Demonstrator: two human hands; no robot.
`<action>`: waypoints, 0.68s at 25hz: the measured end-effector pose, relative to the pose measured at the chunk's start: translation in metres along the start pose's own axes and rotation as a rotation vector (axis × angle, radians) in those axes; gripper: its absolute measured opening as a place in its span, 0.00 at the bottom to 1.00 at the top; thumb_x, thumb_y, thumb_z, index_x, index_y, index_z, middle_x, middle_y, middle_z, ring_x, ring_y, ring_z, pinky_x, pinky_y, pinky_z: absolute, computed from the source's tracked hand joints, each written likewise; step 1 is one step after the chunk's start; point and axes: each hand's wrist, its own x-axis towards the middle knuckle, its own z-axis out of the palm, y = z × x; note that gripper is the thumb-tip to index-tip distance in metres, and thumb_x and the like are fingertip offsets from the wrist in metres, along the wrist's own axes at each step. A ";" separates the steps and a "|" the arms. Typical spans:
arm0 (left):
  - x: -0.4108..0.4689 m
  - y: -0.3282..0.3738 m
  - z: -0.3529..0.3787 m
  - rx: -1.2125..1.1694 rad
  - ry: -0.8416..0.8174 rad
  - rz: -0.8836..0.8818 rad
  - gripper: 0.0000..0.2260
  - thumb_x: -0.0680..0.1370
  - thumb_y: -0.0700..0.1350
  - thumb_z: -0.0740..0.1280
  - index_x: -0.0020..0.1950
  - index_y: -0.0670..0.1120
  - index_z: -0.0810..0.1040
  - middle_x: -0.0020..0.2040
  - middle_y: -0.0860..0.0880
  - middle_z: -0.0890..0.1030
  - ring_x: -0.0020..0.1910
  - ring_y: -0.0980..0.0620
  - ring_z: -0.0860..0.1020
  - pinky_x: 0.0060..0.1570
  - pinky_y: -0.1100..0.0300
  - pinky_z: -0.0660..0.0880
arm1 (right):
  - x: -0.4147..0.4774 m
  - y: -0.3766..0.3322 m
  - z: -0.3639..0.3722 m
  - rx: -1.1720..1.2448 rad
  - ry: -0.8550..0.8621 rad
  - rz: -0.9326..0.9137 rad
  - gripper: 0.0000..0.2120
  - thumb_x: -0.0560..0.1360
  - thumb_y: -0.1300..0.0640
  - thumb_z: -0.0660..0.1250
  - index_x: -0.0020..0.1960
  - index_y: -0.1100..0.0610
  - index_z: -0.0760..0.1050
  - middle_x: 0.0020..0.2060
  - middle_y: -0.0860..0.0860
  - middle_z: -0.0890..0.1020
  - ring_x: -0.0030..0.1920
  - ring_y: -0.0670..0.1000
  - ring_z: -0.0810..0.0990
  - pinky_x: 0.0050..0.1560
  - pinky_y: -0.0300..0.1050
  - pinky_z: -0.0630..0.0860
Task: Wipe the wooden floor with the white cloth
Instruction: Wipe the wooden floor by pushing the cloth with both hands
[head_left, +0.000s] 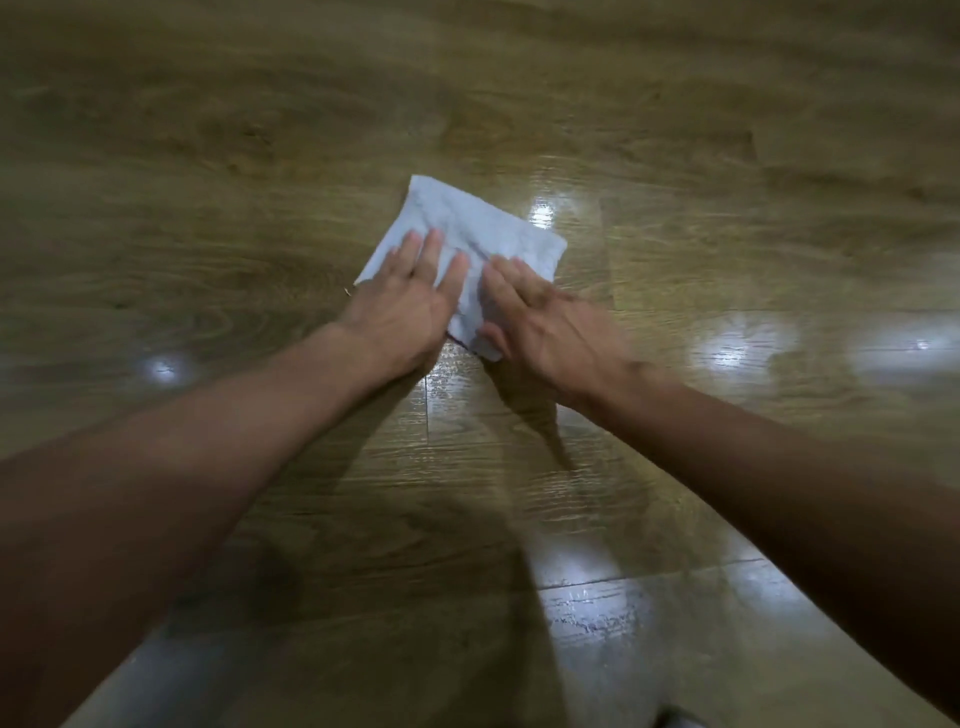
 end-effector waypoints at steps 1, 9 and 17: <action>0.012 -0.002 -0.003 -0.043 0.005 -0.037 0.29 0.81 0.45 0.53 0.78 0.45 0.42 0.78 0.38 0.41 0.77 0.38 0.41 0.75 0.47 0.45 | 0.010 -0.001 0.007 -0.011 0.006 0.016 0.27 0.83 0.47 0.49 0.76 0.63 0.53 0.75 0.59 0.59 0.75 0.58 0.59 0.67 0.55 0.67; 0.106 -0.020 -0.040 -0.104 -0.048 -0.157 0.28 0.82 0.45 0.54 0.79 0.46 0.46 0.78 0.38 0.43 0.77 0.37 0.44 0.74 0.45 0.49 | 0.102 0.037 -0.003 0.058 0.158 0.124 0.20 0.81 0.60 0.51 0.73 0.58 0.59 0.71 0.54 0.66 0.71 0.55 0.66 0.59 0.50 0.70; 0.008 0.099 0.011 0.041 0.079 0.123 0.28 0.81 0.44 0.52 0.78 0.45 0.43 0.77 0.37 0.41 0.76 0.37 0.41 0.75 0.46 0.43 | -0.084 0.053 0.062 0.110 0.262 0.057 0.29 0.68 0.73 0.66 0.69 0.66 0.70 0.66 0.62 0.74 0.65 0.62 0.74 0.63 0.57 0.71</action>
